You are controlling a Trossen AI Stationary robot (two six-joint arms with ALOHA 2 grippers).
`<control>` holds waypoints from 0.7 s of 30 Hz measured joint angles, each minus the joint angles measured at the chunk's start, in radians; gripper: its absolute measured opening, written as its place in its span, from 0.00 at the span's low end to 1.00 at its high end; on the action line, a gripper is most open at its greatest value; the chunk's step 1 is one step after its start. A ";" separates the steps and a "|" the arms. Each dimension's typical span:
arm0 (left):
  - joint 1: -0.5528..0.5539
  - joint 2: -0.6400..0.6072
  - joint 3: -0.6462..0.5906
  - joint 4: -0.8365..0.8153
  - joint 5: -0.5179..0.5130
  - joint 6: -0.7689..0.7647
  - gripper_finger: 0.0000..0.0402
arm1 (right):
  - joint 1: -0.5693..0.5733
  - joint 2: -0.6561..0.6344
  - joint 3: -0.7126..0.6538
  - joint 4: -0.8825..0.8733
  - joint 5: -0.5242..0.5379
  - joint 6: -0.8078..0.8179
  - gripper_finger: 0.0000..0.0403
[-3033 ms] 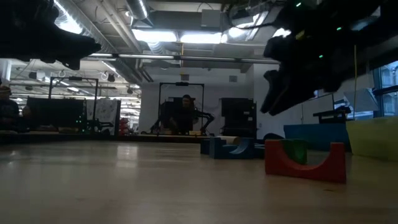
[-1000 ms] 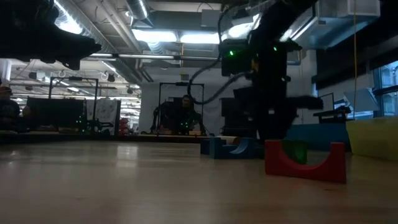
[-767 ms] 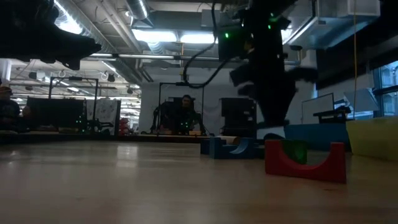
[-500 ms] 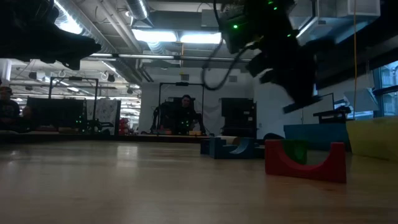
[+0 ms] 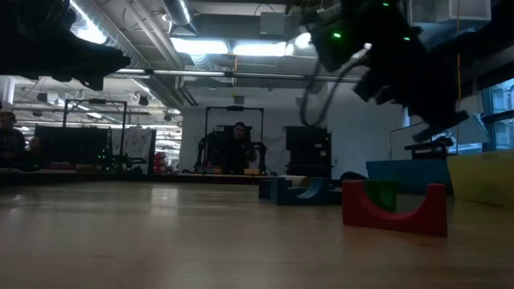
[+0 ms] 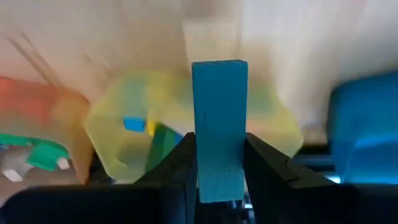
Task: Sort blocks by size
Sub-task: Put the blue rectangular block into the yellow bin
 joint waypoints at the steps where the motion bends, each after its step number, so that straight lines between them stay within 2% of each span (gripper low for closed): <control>1: 0.000 0.000 0.000 0.000 0.000 0.000 0.25 | 0.000 -0.018 -0.029 -0.003 0.001 0.015 0.25; 7: 0.000 0.000 0.000 0.000 0.000 0.000 0.25 | 0.000 -0.131 -0.196 -0.001 -0.009 0.109 0.25; 13: 0.000 0.000 0.000 0.000 0.000 0.000 0.25 | 0.000 -0.191 -0.322 -0.002 -0.009 0.121 0.26; 16: 0.000 0.000 0.000 0.000 0.000 0.000 0.25 | 0.000 -0.194 -0.369 -0.001 -0.007 0.136 0.32; 21: 0.000 0.000 0.000 0.000 0.000 0.000 0.25 | -0.001 -0.192 -0.408 -0.001 0.054 0.202 0.46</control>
